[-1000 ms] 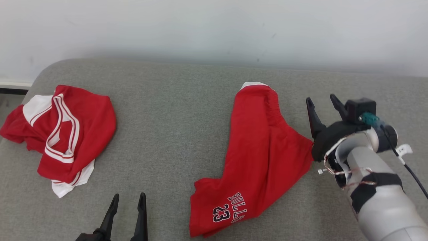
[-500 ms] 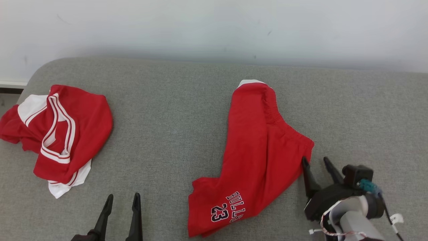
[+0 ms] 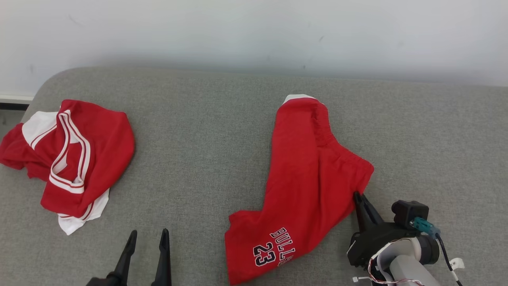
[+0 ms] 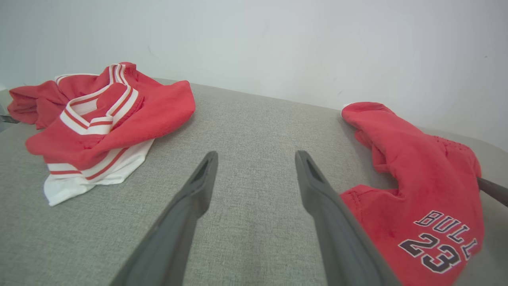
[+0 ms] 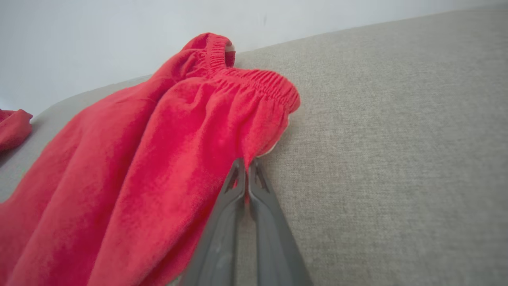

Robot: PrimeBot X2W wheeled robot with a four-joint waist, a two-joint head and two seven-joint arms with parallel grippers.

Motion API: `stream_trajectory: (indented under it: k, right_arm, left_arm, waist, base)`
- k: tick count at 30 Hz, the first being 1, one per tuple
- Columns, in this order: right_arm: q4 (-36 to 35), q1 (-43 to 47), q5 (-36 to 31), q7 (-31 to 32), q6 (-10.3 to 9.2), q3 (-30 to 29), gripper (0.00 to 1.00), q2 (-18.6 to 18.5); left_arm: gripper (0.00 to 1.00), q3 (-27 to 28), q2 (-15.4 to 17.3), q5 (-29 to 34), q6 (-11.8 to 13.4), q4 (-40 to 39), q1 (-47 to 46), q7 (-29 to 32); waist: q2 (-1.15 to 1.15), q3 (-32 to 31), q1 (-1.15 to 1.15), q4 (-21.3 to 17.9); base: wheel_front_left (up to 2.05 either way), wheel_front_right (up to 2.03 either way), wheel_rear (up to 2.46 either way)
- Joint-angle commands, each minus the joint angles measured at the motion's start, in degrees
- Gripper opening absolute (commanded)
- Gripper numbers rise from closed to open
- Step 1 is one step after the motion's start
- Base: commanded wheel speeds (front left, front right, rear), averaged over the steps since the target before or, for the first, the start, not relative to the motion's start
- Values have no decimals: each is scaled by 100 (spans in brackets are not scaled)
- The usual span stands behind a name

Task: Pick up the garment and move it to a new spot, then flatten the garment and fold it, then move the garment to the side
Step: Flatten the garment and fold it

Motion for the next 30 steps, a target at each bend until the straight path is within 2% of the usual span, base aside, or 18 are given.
stream_trajectory:
  k: [1,10,22,23,24,25,30]
  right_arm:
    - [-89,116,-60,-6,-13,-27,0,-35]
    - [-1176,1211,-329,77,-13,-59,0,-23]
    - [-3627,2965,-242,1402,-13,-59,0,184]
    - [-3732,3051,-286,1506,-13,-81,14,187]
    - [-3852,3099,-352,1548,-13,-131,90,192]
    - [-3961,3139,-349,1596,-13,-188,100,194]
    - [-4376,3234,-581,1753,-13,-391,100,165]
  left_arm:
    - [100,-9,-5,20,2,30,93,-13]
    - [100,-103,-5,-42,1,101,277,-13]
    - [100,-136,-5,-6,-28,136,299,-13]
    - [100,-123,-5,-3,-30,142,313,-13]
    - [100,-115,-5,4,-33,152,323,-13]
    - [100,-110,-5,13,-36,160,329,-13]
    - [100,-62,-5,29,-46,155,340,-13]
  waist:
    - [0,-53,0,-34]
    - [0,-306,0,-307]
    - [0,-363,0,-487]
    - [0,-367,0,-491]
    - [0,-374,0,-488]
    - [0,-382,0,-484]
    - [0,-401,0,-460]
  base:
    - [0,0,0]
    - [0,0,0]
    - [0,0,0]
    - [0,0,0]
    - [0,0,0]
    - [0,0,0]
    - [0,0,0]
